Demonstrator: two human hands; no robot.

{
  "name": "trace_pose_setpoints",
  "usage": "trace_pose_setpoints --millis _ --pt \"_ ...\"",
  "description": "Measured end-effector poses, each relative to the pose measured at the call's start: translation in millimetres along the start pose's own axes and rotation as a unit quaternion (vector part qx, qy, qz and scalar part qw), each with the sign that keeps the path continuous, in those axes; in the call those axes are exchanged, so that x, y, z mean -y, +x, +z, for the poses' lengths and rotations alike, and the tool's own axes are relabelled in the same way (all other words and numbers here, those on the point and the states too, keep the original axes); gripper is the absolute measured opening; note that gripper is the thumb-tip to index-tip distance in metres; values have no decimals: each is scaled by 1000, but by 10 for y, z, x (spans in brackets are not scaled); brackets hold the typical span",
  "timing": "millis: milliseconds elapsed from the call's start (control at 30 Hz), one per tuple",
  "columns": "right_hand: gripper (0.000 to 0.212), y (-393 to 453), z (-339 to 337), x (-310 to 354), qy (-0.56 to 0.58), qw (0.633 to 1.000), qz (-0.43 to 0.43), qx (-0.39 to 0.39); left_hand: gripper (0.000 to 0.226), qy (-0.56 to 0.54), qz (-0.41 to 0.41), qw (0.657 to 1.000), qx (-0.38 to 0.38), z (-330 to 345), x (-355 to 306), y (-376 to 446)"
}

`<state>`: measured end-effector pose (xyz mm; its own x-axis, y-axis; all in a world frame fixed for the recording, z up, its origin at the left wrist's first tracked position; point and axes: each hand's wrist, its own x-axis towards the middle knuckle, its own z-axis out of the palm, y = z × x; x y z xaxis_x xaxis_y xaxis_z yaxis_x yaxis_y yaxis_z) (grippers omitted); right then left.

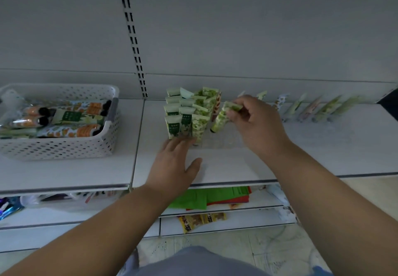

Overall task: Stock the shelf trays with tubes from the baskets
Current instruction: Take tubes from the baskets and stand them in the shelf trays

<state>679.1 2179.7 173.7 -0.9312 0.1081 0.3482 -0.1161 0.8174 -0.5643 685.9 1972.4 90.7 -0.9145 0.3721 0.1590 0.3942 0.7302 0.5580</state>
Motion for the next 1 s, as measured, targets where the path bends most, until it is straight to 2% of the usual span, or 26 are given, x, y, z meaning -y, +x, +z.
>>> trace_pose_setpoints --millis 167,367,600,800,1000 --pt "23 169 204 -17 -49 997 -31 42 57 65 9 998 0 111 -23 -62" --pt "26 235 350 -63 -98 987 -45 116 52 85 13 996 1 121 -23 -44" --pt "32 10 134 109 -81 992 -97 30 43 39 1 999 -5 40 -17 -51" --pt "34 -109 137 787 -25 987 -146 61 31 13 -20 998 -66 -399 184 -250" --pt "38 -110 644 1779 49 969 -215 115 31 84 -98 982 -140 -1229 800 -815"
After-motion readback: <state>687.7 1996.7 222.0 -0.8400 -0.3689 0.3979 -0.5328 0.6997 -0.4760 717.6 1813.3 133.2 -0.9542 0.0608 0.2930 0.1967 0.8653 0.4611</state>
